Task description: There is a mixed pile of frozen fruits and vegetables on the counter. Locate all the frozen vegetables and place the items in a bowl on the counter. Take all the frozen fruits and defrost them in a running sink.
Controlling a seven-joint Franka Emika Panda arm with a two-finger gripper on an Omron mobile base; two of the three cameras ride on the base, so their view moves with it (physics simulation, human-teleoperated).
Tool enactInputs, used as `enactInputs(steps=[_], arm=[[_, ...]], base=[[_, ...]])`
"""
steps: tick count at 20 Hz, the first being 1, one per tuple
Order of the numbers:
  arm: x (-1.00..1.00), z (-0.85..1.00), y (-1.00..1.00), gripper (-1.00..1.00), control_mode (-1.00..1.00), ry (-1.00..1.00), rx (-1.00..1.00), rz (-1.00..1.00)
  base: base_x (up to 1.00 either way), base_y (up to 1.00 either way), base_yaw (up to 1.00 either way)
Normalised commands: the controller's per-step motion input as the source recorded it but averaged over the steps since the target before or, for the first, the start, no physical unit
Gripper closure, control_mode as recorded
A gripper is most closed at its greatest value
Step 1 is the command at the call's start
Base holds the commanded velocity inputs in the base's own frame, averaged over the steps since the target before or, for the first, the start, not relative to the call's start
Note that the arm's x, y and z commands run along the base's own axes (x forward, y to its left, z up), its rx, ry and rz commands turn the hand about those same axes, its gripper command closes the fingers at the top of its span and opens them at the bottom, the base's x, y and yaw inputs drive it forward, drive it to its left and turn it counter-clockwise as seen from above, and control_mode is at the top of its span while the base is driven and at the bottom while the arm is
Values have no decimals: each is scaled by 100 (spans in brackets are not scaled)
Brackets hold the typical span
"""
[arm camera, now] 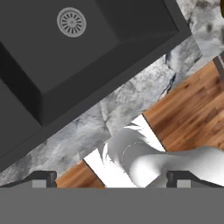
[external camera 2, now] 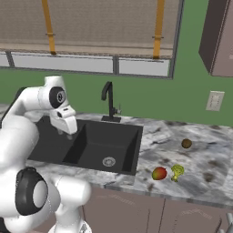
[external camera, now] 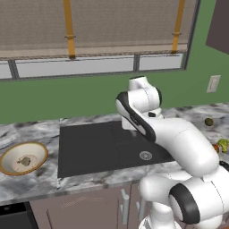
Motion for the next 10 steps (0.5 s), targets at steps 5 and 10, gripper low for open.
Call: enactInputs(steps=[5, 10], arm=[[2, 0, -100, -100, -100, 3, 8, 0], [0, 1, -100, -100, -100, 4, 11, -2]], base=[[0, 0, 0], [0, 0, 0]])
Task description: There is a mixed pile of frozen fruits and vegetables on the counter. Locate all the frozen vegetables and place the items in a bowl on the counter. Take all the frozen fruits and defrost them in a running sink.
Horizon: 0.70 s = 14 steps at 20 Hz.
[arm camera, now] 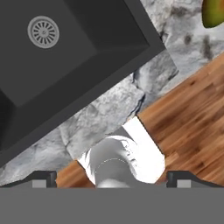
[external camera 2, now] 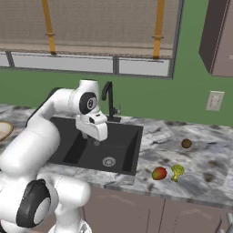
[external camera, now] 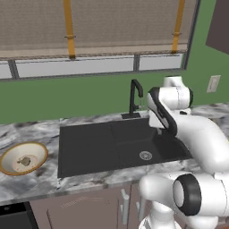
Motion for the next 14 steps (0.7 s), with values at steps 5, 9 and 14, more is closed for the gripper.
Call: enactInputs(steps=[5, 9, 14], arm=[[8, 0, -100, -100, -100, 7, 11, -1], [0, 0, -100, -100, -100, 6, 9, -8], [0, 0, -84, -100, -100, 0, 4, -2]], base=[[0, 0, 0], [0, 0, 0], [0, 0, 0]])
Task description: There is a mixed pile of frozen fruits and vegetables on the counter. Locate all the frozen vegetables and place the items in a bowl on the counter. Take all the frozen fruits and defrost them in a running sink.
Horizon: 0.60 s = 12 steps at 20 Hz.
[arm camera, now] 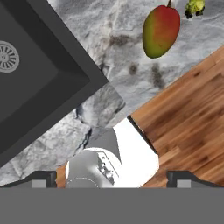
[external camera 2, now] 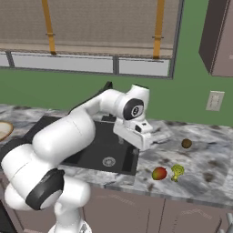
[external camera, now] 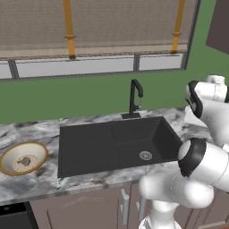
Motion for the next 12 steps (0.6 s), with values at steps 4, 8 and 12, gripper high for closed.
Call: enactInputs(steps=[4, 8, 12], arm=[[2, -36, -64, -100, -100, -20, -5, -1], [14, -10, -84, -100, -100, -1, -2, 0], [26, -1, -59, -100, -100, 2, -4, 1]], base=[[0, 0, 0], [0, 0, 0], [0, 0, 0]])
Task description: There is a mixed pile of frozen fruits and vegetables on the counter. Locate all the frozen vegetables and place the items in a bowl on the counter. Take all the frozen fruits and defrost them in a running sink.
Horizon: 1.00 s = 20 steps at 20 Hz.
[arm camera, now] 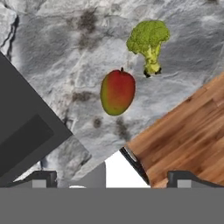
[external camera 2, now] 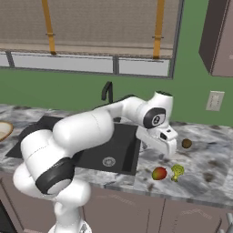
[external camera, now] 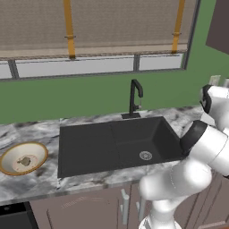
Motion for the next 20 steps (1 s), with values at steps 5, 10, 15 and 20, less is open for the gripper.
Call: enactInputs(steps=[5, 10, 15, 20], arm=[[36, -19, -70, -100, -100, 1, -6, 1], [38, -33, -89, -100, -100, 12, -1, -2], [30, -12, -58, -100, -100, 7, 0, 0], [25, -22, -47, -100, -100, 4, 3, -2]], base=[[0, 0, 0], [0, 0, 0], [0, 0, 0], [0, 0, 0]])
